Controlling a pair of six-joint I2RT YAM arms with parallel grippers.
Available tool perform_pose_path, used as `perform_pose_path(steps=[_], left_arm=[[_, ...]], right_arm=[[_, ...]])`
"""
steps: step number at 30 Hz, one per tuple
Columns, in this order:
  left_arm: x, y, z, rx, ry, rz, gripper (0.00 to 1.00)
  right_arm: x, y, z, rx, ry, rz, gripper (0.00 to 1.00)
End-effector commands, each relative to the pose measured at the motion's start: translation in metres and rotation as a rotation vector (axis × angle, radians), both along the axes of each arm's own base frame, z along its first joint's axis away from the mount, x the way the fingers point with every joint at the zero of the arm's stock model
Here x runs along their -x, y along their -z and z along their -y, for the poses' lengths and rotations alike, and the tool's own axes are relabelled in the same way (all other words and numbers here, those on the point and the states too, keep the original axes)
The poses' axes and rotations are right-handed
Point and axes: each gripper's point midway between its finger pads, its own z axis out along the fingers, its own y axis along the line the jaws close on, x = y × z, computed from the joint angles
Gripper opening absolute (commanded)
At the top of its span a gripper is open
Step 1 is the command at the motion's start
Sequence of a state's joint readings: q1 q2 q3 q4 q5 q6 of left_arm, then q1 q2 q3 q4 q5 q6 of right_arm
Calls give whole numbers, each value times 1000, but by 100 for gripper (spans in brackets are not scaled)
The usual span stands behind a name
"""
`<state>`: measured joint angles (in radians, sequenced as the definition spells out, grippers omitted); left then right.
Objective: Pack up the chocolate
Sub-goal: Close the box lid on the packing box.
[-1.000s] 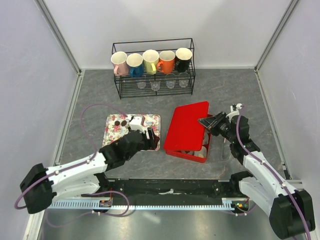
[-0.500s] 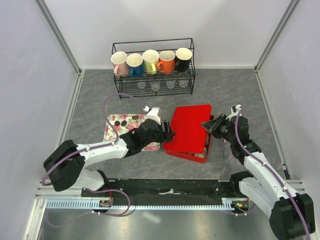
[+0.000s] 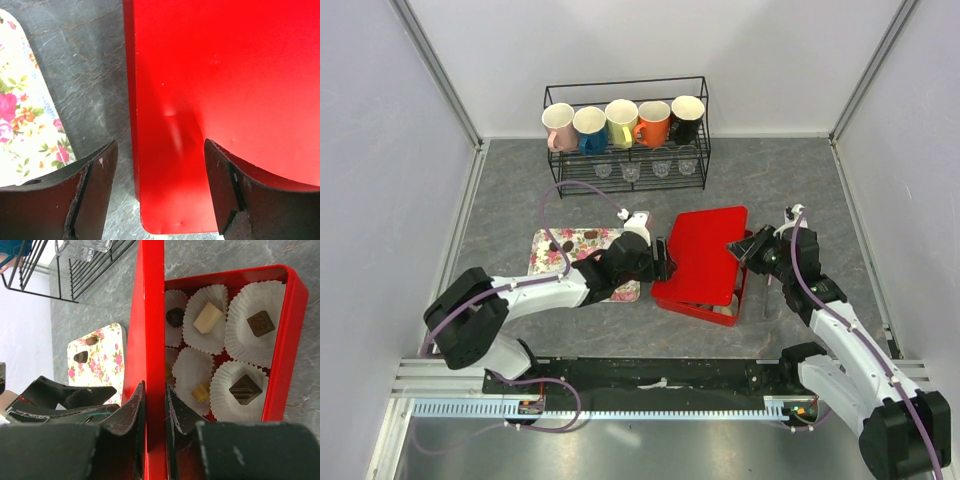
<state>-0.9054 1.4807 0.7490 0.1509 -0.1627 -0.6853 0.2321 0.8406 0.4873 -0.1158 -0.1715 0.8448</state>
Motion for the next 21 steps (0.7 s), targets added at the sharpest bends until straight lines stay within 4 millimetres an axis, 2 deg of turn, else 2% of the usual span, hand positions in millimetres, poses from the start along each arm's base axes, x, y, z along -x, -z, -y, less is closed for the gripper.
perform_pose_path(steps=[1, 10, 16, 21], left_arm=[[-7, -11, 14, 38, 14, 7, 77], [-10, -1, 26, 33, 31, -20, 78], [-8, 4, 35, 44, 64, -44, 78], [-8, -3, 37, 67, 65, -35, 78]], right_arm=[[2, 25, 33, 209, 72, -66, 12], [7, 44, 37, 262, 60, -148, 20], [8, 47, 42, 283, 74, -153, 22], [7, 37, 39, 260, 70, -130, 10]])
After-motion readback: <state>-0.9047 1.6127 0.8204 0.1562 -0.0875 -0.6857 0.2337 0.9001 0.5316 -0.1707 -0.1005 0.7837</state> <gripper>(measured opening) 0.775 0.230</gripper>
